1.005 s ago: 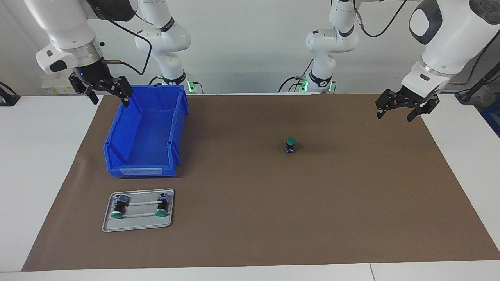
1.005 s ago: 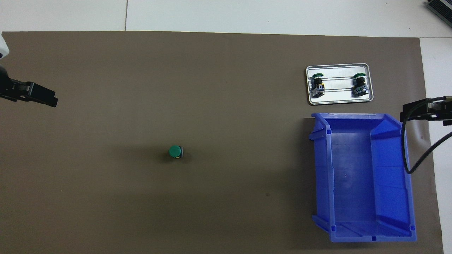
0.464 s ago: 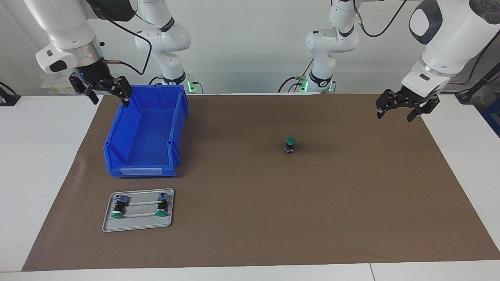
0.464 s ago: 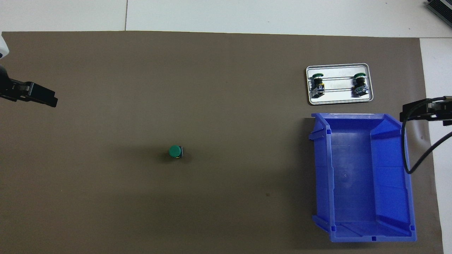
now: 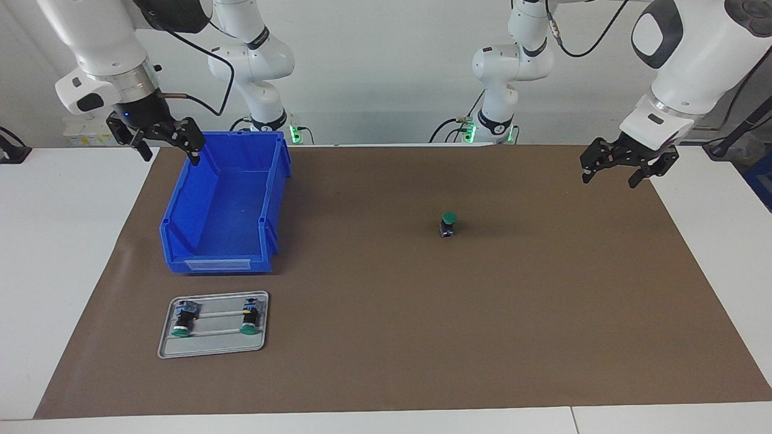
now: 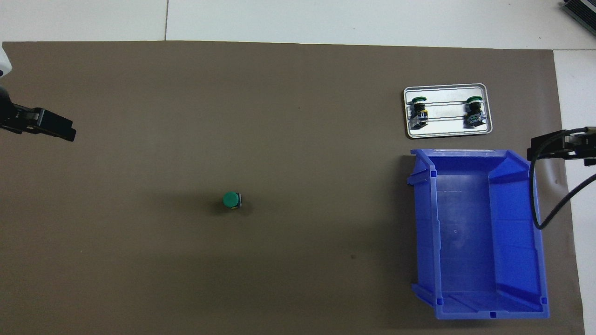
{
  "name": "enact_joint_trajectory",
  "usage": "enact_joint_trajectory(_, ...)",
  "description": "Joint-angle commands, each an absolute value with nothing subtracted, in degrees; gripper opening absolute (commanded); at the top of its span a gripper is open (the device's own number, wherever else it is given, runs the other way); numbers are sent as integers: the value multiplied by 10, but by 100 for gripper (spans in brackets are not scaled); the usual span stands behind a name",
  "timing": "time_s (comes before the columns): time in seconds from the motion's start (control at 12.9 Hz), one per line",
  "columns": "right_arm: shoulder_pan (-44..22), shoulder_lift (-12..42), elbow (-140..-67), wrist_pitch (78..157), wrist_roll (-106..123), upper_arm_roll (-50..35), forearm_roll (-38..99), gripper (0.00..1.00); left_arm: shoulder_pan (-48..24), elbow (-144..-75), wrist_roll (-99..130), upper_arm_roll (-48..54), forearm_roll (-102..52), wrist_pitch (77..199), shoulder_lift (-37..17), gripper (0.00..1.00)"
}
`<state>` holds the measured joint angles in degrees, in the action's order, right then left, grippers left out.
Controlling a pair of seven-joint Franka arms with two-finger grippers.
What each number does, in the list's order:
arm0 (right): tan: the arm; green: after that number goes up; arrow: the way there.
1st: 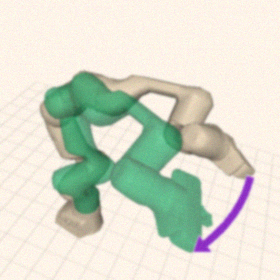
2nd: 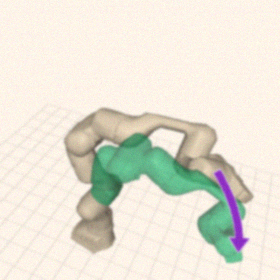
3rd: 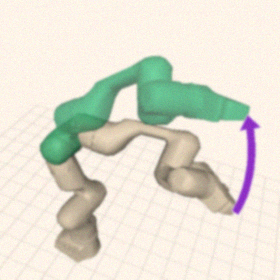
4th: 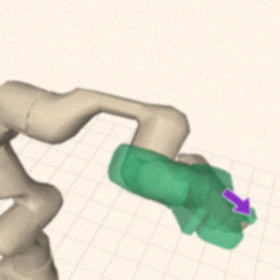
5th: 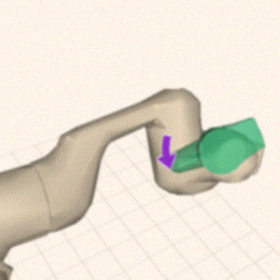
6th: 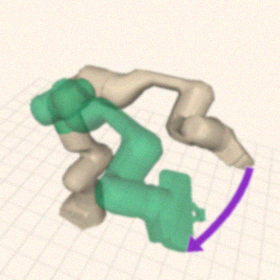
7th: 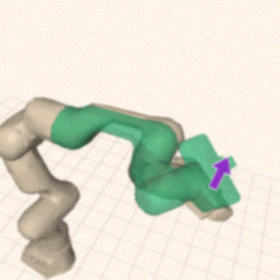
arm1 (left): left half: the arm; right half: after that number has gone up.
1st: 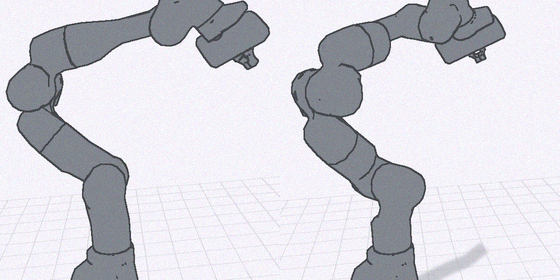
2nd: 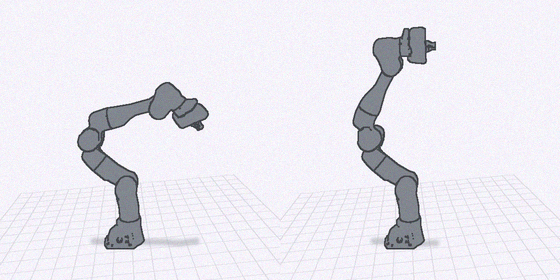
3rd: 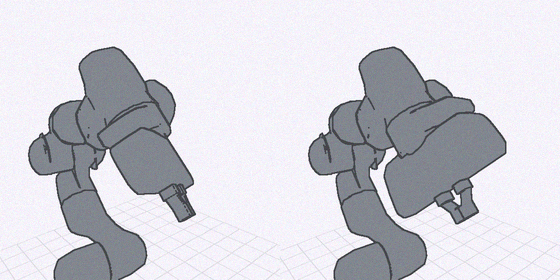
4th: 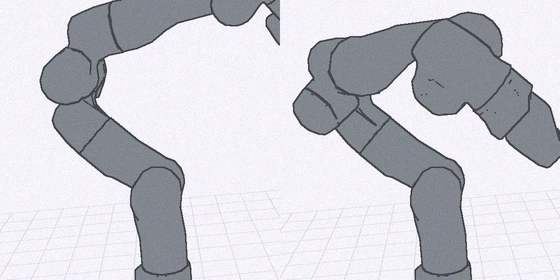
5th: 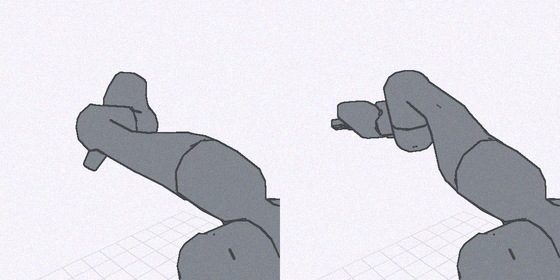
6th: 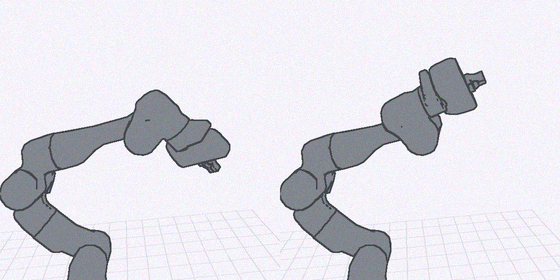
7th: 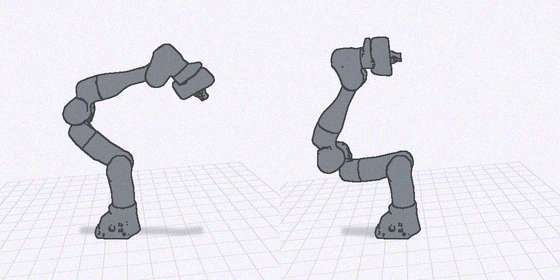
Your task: Place and press button with both arms
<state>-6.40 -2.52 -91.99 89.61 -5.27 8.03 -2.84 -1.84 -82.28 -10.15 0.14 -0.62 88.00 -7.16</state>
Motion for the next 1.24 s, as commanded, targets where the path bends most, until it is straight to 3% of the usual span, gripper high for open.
enact_joint_trajectory(0.0, -61, -39, -933, 895, -60, 76, -18, 100, -16, -846, -98, 1, -11, 892, -54, 100)
enact_joint_trajectory(0.23, -82, -40, -943, 924, -61, 75, -5, 100, -16, -846, -98, 1, -11, 892, -54, 100)
enact_joint_trajectory(0.62, -245, -19, -987, 1056, -239, 75, 18, 100, -16, -846, -98, 1, -11, 892, -54, 100)
enact_joint_trajectory(1.16, -447, 175, -953, 1322, -478, 75, 12, 100, -16, -846, -98, 1, -11, 892, -53, 100)
